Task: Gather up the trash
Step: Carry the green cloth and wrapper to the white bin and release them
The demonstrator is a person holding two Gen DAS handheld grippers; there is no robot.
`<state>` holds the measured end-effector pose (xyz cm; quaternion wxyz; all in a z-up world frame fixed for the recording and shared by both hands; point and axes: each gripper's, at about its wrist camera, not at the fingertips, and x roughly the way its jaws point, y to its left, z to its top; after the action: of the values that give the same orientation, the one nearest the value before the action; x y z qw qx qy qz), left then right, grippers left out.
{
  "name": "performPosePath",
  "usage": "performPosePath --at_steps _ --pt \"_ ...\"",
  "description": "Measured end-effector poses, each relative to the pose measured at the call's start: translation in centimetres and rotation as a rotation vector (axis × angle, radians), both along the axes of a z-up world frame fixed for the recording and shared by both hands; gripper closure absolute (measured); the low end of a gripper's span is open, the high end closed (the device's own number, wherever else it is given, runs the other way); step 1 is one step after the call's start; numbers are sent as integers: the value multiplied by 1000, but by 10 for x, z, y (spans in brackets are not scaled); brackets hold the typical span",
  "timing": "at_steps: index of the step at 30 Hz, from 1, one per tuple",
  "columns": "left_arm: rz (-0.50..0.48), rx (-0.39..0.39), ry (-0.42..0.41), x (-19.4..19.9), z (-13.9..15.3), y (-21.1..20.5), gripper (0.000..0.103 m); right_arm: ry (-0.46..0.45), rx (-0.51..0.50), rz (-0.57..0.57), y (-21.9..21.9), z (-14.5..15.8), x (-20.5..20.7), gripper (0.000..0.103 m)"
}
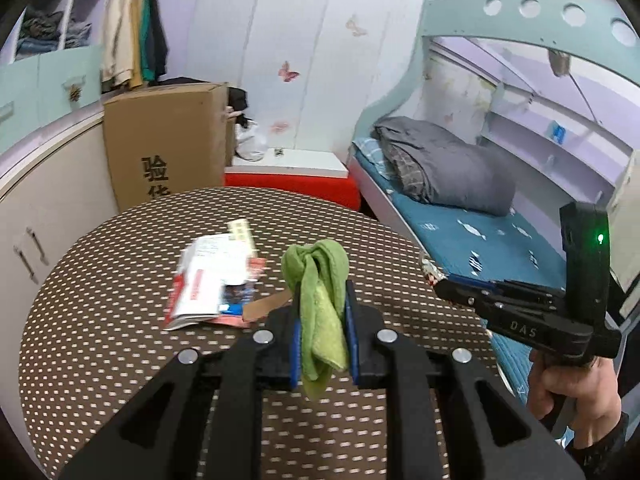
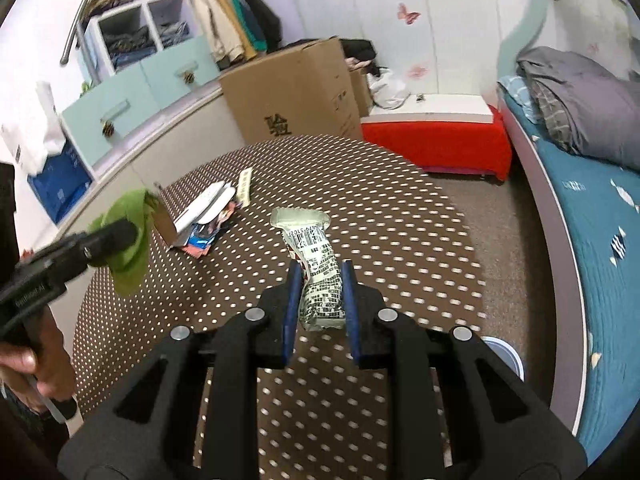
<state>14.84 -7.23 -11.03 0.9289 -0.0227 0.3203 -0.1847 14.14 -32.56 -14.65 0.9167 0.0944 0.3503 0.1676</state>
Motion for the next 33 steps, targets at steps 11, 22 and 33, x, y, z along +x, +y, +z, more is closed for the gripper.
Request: performPosePath --at_steps 11,22,33 --pt "-113 -6 10 2 0 -84 86 -20 61 -184 -101 0 -20 83" --pt "-214 12 48 16 -10 -164 86 105 136 -389 -188 -74 -7 82" --pt "-289 52 122 39 -36 -226 86 354 219 -476 -229 -209 27 80"
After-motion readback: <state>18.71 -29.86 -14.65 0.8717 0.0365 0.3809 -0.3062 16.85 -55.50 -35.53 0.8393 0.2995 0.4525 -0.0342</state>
